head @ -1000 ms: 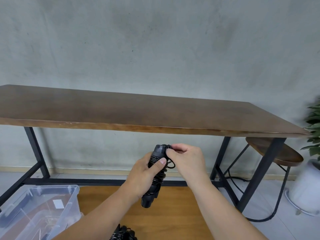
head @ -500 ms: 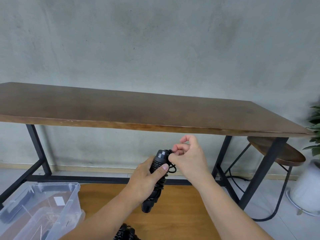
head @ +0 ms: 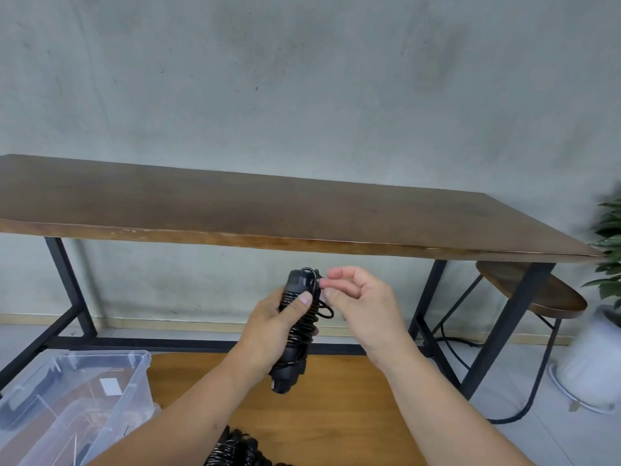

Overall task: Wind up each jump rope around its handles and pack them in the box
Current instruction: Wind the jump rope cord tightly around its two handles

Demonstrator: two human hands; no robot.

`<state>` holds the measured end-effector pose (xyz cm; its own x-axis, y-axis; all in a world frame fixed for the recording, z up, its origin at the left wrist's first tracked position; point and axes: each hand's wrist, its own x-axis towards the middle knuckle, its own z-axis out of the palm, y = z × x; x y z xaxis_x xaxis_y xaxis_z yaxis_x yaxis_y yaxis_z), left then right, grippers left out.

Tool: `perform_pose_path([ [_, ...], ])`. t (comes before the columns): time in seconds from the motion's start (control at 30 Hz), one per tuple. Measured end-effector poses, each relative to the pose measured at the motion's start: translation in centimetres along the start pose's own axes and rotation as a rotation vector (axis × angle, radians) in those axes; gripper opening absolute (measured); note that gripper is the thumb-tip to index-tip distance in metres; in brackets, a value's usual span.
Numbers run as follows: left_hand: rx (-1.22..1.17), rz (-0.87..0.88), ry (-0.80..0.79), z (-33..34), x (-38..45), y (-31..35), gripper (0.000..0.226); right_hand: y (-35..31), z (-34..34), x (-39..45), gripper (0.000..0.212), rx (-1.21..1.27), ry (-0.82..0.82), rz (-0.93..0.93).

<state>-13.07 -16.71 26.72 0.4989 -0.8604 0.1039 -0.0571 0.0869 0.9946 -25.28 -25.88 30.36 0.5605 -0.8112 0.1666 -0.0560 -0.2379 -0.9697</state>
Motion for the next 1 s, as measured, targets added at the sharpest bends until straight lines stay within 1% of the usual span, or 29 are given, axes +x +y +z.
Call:
perform_pose_path([
  [0.07, -0.048, -0.013, 0.013, 0.0, 0.0, 0.4, 0.019, 0.0, 0.0, 0.1, 0.021, 0.082, -0.039, 0.021],
  [0.13, -0.057, -0.016, 0.002, 0.1, -0.2, 0.4, 0.019, 0.1, -0.2, 0.3, 0.019, 0.068, 0.013, -0.007],
  [0.23, -0.063, -0.021, -0.013, 0.4, -0.3, 0.5, 0.022, 0.6, -0.5, 0.2, 0.013, -0.070, 0.145, -0.113],
  [0.27, -0.065, -0.017, -0.017, 0.5, -0.3, 0.6, 0.024, 0.8, -0.6, 0.0, 0.012, -0.140, 0.158, -0.151],
  [0.37, -0.075, -0.004, -0.027, 0.5, -0.2, 0.6, 0.031, 1.4, -0.6, -0.7, 0.024, -0.325, 0.164, -0.226],
  [0.43, -0.079, -0.002, -0.034, 0.5, -0.1, 0.6, 0.037, 1.6, -0.8, -1.0, 0.034, -0.350, 0.139, -0.215],
  [0.5, -0.070, 0.004, -0.042, 0.5, 0.0, 0.4, 0.037, 1.8, -0.9, -0.9, 0.037, -0.343, 0.098, -0.193],
  [0.6, -0.023, 0.027, -0.060, 0.7, 0.1, -0.1, 0.039, 1.7, -0.9, -0.6, 0.035, -0.299, 0.118, -0.168],
  [0.73, 0.042, 0.054, -0.066, 0.8, 0.2, -0.5, 0.038, 1.1, -0.1, -0.9, 0.012, -0.268, 0.187, -0.171],
  [0.8, 0.078, 0.063, -0.065, 0.8, 0.1, -0.7, 0.038, 0.9, 0.4, -1.2, 0.024, -0.234, 0.218, -0.149],
  [0.83, 0.092, 0.071, -0.064, 0.8, 0.1, -0.8, 0.040, 0.8, 0.6, -1.1, 0.029, -0.180, 0.240, -0.114],
  [0.87, 0.105, 0.081, -0.063, 0.8, 0.1, -0.9, 0.043, 0.7, 0.7, -1.0, 0.029, -0.094, 0.264, -0.067],
  [0.93, 0.127, 0.097, -0.063, 0.9, 0.2, -1.0, 0.050, 0.4, 1.1, -0.9, 0.022, 0.082, 0.279, 0.034],
  [1.0, 0.115, 0.104, -0.058, 0.9, 0.3, -0.9, 0.048, 0.2, 1.1, -0.8, 0.012, 0.197, 0.227, 0.098],
])
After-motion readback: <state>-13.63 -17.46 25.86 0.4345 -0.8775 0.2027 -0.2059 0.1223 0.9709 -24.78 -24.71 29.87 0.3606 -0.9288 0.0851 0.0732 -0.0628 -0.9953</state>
